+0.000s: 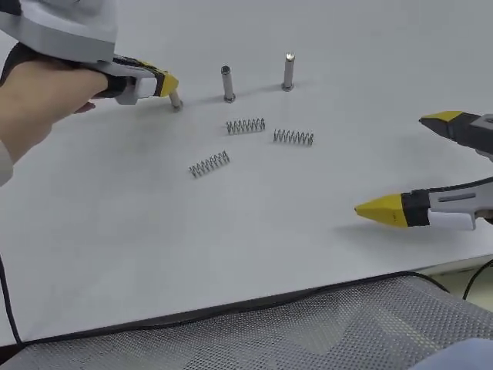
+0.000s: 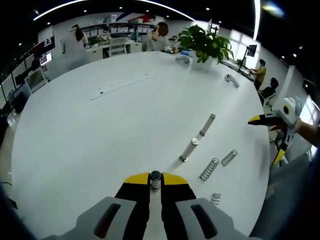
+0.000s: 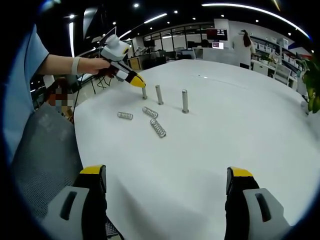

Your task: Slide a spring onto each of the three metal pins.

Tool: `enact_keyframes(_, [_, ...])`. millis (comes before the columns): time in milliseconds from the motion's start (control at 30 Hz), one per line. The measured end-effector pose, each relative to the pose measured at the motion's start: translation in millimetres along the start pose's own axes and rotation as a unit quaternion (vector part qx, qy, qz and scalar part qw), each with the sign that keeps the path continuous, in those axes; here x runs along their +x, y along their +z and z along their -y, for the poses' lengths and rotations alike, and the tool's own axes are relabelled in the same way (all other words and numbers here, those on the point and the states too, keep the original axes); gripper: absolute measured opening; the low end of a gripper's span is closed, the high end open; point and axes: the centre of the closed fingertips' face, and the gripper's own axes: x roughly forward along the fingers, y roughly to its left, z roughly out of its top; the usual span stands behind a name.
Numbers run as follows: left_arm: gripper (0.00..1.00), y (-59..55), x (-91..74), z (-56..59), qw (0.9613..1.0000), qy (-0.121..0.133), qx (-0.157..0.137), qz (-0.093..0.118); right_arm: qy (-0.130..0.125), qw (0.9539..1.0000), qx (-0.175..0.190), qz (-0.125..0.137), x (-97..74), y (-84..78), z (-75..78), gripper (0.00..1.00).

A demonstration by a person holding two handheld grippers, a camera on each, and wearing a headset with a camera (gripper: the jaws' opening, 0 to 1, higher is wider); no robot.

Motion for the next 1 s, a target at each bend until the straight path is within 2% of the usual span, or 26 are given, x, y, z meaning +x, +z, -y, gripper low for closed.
enact_keyframes(233, [0.00, -4.2, 0.8, -0.3, 1.0000, 0.000, 0.002, -0.004, 0.001, 1.0000, -0.001, -0.002, 0.7, -2.5, 2.7, 0.99])
enact_keyframes(900, [0.00, -3.7, 6.5, -5.7, 0.9997, -0.001, 0.023, 0.002, 0.002, 1.0000, -0.002, -0.003, 2.0, -4.5, 3.7, 0.99])
enact_keyframes(1000, [0.00, -3.4, 6.1, -2.3, 0.9996, -0.002, 0.028, 0.003, 0.003, 1.0000, -0.002, -0.003, 2.3, -4.4, 3.7, 0.99])
